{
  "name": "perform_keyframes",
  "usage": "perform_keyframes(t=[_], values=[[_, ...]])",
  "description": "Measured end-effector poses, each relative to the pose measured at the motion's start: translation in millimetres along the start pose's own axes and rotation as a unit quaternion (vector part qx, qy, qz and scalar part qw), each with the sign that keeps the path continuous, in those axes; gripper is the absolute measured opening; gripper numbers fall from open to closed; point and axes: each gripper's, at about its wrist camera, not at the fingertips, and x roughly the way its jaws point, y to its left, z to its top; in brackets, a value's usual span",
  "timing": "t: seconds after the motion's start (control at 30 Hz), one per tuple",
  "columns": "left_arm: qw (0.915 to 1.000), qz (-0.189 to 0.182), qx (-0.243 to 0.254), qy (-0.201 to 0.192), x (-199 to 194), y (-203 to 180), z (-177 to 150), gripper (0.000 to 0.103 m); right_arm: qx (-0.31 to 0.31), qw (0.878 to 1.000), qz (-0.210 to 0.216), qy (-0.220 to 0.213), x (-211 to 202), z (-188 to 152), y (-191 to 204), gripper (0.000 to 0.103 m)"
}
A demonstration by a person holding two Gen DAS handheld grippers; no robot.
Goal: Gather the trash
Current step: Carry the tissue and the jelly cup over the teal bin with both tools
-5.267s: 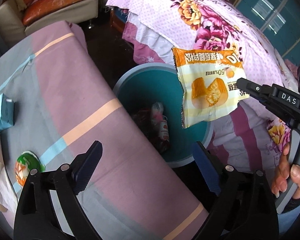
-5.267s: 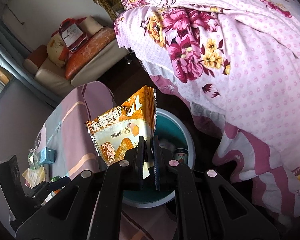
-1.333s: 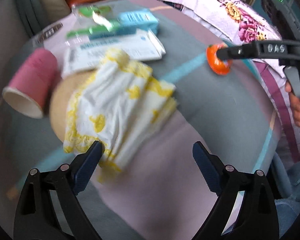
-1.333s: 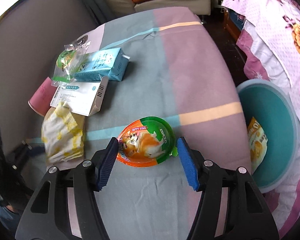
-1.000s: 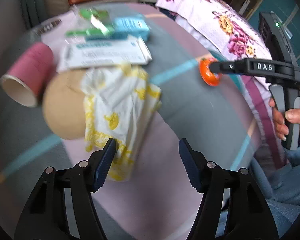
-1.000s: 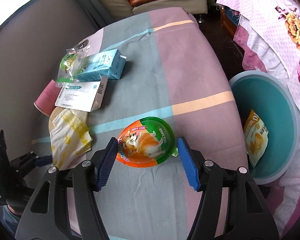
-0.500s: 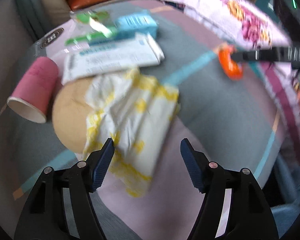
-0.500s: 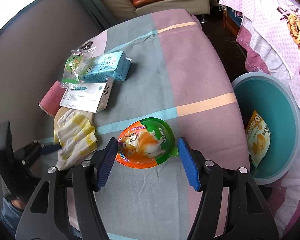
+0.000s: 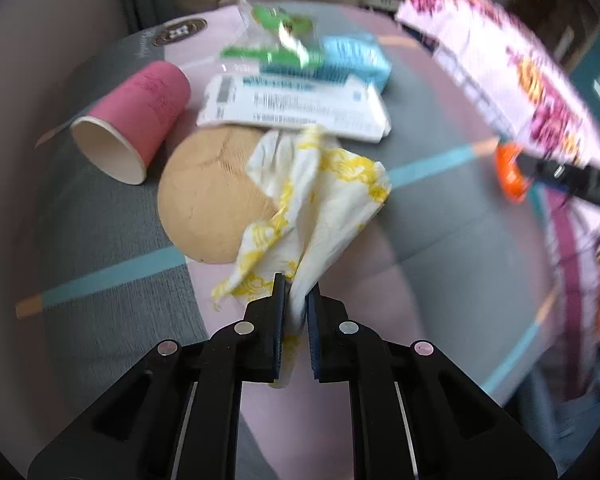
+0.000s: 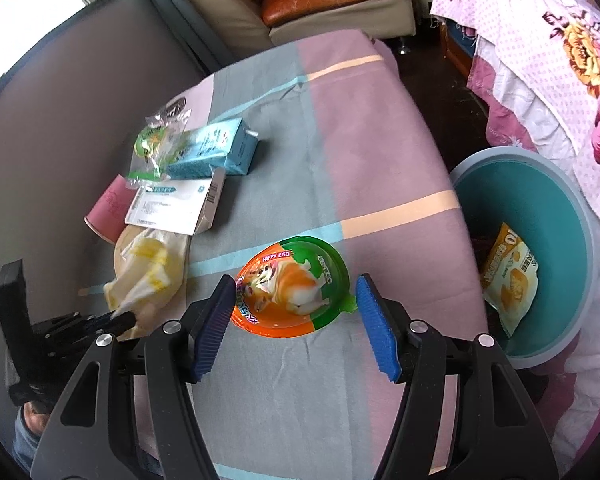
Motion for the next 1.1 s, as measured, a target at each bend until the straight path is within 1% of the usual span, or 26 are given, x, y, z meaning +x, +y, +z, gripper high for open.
perform_keyframes(t=[0.07, 0.17, 0.27, 0.37, 0.47, 0.63, 0.8, 0.97, 1.1], values=[[0.9997, -0.015, -0.008, -0.02, -16, -7, 1, 0.011, 0.004, 1.0, 0.002, -0.005, -4, 0, -4, 0.059], [0.9986, -0.027, -0.002, -0.046, -33, -26, 8, 0.011, 0.013, 1.0, 0.008, -0.016, -14, 1, -11, 0.059], [0.9972, -0.046, 0.01, -0.057, -35, -51, 19, 0.011, 0.028, 0.999, 0.008, -0.039, -32, 3, -26, 0.059], [0.9959, -0.061, 0.028, -0.06, -32, -79, 28, 0.011, 0.044, 0.997, 0.003, -0.061, -50, 4, -42, 0.059], [0.9939, -0.082, 0.05, -0.056, -21, -114, 41, 0.011, 0.073, 0.993, -0.012, -0.095, -77, 4, -71, 0.059], [0.9876, -0.115, 0.096, -0.047, -1, -179, 56, 0.011, 0.118, 0.984, -0.036, -0.131, -108, -1, -118, 0.059], [0.9822, -0.131, 0.133, -0.026, 21, -232, 62, 0.011, 0.154, 0.977, -0.05, -0.14, -120, -6, -161, 0.059], [0.9793, -0.135, 0.151, -0.008, 41, -261, 67, 0.012, 0.176, 0.974, -0.047, -0.136, -118, -9, -193, 0.059], [0.9775, -0.137, 0.16, 0.006, 56, -279, 69, 0.012, 0.186, 0.972, -0.049, -0.133, -112, -10, -204, 0.059]])
